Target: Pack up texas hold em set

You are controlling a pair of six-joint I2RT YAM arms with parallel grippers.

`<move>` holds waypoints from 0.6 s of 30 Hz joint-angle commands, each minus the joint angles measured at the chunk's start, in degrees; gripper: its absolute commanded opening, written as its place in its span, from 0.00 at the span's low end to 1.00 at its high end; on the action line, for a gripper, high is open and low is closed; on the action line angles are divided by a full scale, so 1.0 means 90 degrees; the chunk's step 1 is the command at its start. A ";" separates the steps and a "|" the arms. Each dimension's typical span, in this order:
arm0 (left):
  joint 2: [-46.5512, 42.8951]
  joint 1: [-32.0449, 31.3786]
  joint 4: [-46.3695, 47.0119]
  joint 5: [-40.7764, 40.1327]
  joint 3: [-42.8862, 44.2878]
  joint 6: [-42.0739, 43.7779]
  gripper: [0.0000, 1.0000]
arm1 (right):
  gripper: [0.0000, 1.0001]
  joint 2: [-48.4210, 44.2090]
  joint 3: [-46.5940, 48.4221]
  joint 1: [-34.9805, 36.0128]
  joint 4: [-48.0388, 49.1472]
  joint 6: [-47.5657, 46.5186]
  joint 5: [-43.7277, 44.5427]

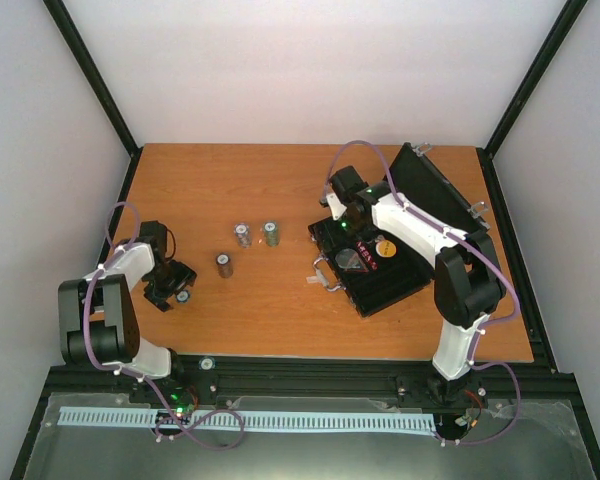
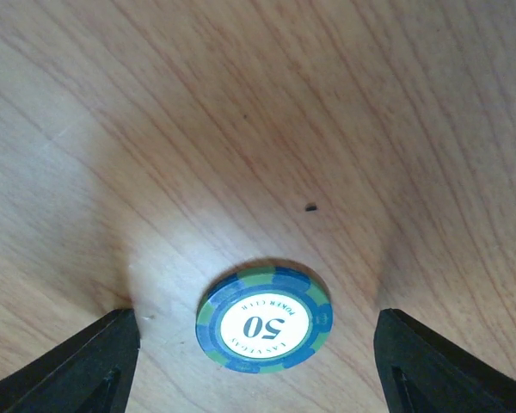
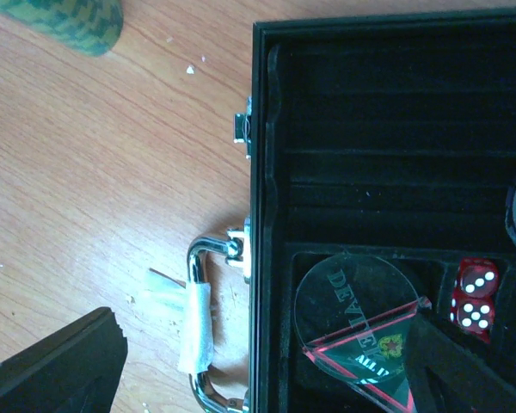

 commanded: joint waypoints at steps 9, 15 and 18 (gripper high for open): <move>0.0460 -0.0017 0.1097 0.0713 -0.0666 0.0077 0.65 | 0.89 -0.0231 -0.0282 0.0050 0.0113 -0.0113 0.0004; 0.0515 -0.0018 0.1035 0.0692 -0.0641 0.0232 0.56 | 0.88 -0.0271 -0.0387 0.0051 0.0155 -0.0105 0.0004; 0.0425 -0.0021 0.1028 0.0722 -0.0658 0.0247 0.48 | 0.88 -0.0296 -0.0415 0.0051 0.0166 -0.0113 0.0028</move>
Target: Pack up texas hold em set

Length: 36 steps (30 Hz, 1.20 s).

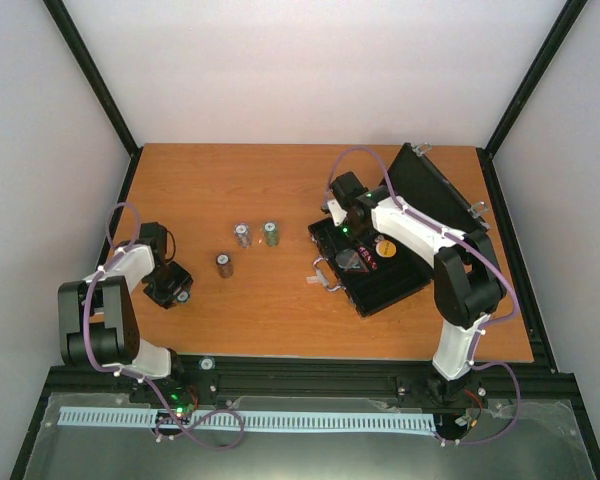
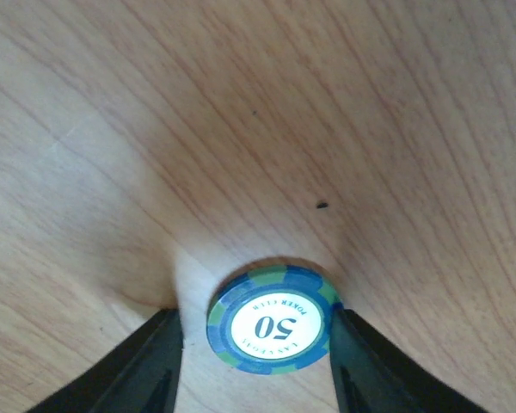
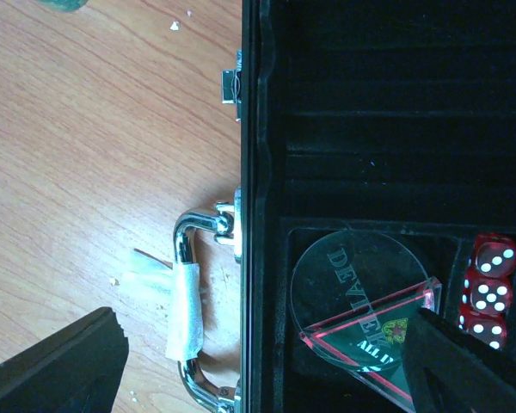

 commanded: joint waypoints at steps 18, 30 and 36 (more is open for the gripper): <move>0.0389 -0.0130 0.0703 0.0842 -0.0017 0.0359 0.27 | 0.88 -0.0437 -0.0288 0.0049 0.0246 -0.0013 0.0061; 0.0012 -0.0140 -0.0002 0.0795 0.0559 0.0624 0.66 | 0.88 -0.0441 -0.0234 0.0049 0.0275 0.0065 0.0040; 0.0614 -0.0158 -0.0151 0.0828 0.0785 0.0737 0.66 | 0.88 -0.0371 -0.0172 0.0049 0.0283 0.0075 0.0059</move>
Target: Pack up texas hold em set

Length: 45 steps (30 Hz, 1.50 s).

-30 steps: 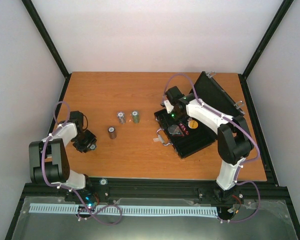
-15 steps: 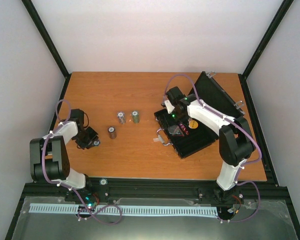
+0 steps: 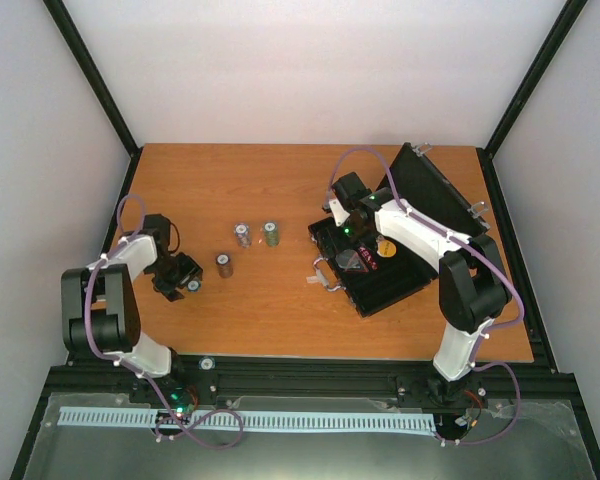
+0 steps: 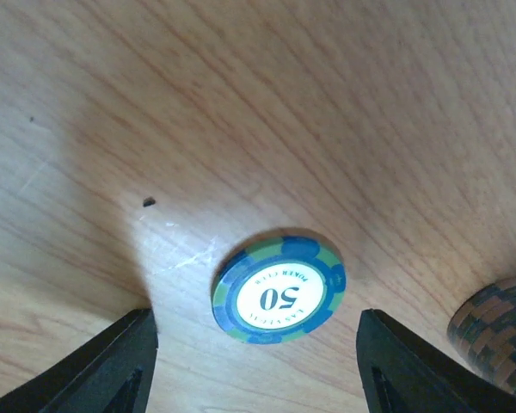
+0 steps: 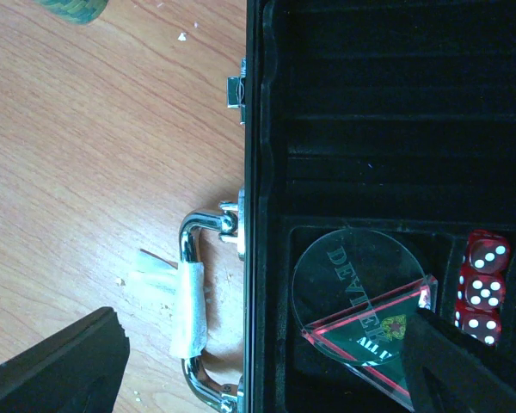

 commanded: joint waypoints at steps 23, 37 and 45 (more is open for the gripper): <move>0.1409 -0.0715 -0.0260 -0.0856 0.0403 -0.0024 0.67 | 0.88 -0.0312 -0.0517 0.0049 0.0313 0.0105 0.0110; 0.1578 -0.0733 -0.0219 -0.1112 0.0186 -0.0081 0.61 | 0.88 -0.0551 -0.0829 0.0046 0.0435 0.0043 0.0017; 0.1639 -0.0741 -0.0633 -0.1447 0.0346 0.0157 0.59 | 0.88 -0.0773 -0.1169 0.0049 0.0674 0.0119 -0.0054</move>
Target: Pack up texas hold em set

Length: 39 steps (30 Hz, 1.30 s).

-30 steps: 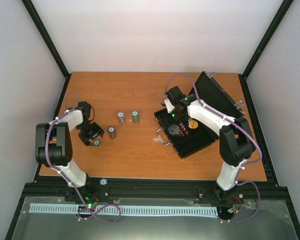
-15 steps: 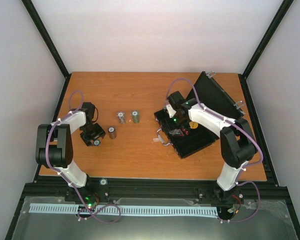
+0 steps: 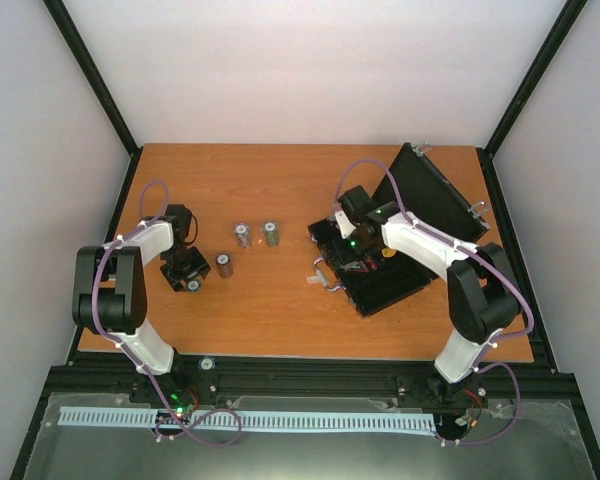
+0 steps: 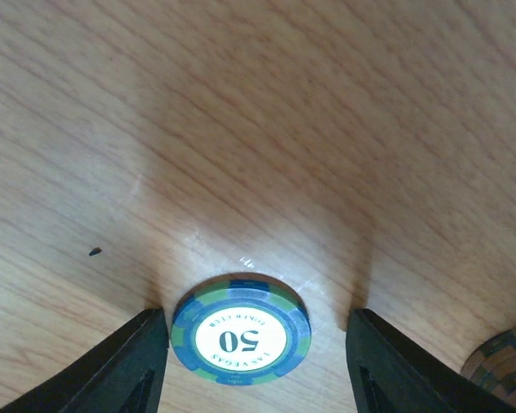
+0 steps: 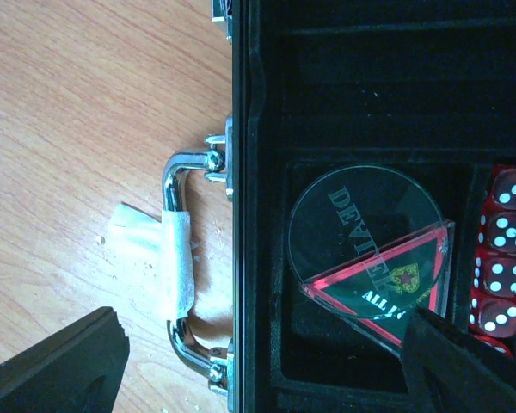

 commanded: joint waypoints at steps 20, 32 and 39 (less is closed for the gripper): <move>0.0530 0.0012 -0.0321 -0.0292 -0.0357 0.0222 0.22 | 0.88 -0.0457 -0.0369 0.0041 0.0382 0.0075 -0.0085; -0.1146 -0.0059 -0.1231 0.0224 0.0349 0.0127 0.23 | 0.88 -0.0404 -0.0206 0.0039 0.0246 0.0010 0.0017; -0.1890 -0.0060 -0.1529 0.0515 0.0502 0.0045 0.24 | 0.88 -0.0381 0.0061 0.0028 0.0154 0.0021 0.0227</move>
